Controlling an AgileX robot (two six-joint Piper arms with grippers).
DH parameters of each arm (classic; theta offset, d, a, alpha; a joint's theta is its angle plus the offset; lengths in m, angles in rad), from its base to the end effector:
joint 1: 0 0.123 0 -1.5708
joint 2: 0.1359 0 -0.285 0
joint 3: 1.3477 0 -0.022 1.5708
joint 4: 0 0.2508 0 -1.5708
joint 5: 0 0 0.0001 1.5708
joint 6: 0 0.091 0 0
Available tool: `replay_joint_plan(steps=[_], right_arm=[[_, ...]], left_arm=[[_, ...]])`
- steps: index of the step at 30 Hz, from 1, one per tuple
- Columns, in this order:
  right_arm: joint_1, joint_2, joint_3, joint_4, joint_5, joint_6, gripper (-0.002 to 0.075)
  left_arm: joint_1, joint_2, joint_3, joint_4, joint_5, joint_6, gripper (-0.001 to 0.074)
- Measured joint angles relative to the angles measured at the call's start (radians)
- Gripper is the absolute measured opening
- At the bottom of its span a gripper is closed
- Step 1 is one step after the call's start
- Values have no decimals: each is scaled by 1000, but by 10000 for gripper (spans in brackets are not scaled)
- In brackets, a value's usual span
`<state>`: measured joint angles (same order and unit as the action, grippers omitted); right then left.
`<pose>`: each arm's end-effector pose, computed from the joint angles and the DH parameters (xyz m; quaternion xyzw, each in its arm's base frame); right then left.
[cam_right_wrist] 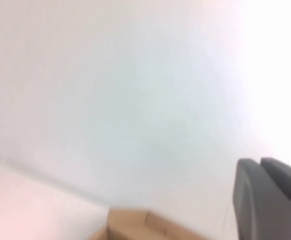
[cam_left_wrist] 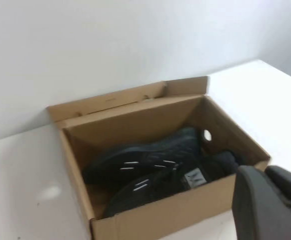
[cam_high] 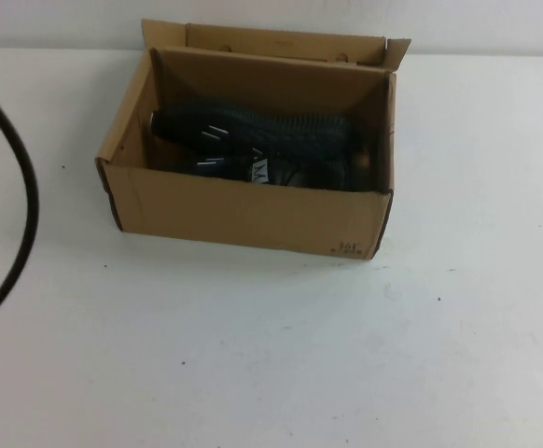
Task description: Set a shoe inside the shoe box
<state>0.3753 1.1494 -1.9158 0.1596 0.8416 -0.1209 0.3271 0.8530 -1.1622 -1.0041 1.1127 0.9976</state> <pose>0.1434 0.0681 0.6015 -0.1768 0.6779 0.1689 0.6933 0.1360 -0.0266 0.4533 0.2485 0.7583 -0.1559 0.5822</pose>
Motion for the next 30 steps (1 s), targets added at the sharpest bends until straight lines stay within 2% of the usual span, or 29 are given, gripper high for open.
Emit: replay_joint_plan(steps=[3,7,10,14,19,23,27,30], right_arm=[[0,-177,303,3,-232,2,-15],[0,-363,701,10,-495,2,-15],[0,-462,931,10,-566,-3,-15],[0,-569,1162,12,-592,-30,-15],[0,-651,1402,40,-701,-37,-15],[0,-667,1544,47,-784,-37,-15],[0,-667,1634,48,-833,-38,-15],[0,-667,1656,48,-842,-38,-15]], left_arm=[[-43,-27,0,23,19,44,-1],[-144,-94,5,64,9,65,-1],[-220,-185,45,64,-77,79,-1],[-254,-361,134,58,-233,81,-1],[-255,-552,306,39,-337,21,-1],[-255,-594,469,-5,-407,3,-1],[-255,-587,623,-133,-501,-11,-1],[-255,-587,669,-252,-544,-14,-1]])
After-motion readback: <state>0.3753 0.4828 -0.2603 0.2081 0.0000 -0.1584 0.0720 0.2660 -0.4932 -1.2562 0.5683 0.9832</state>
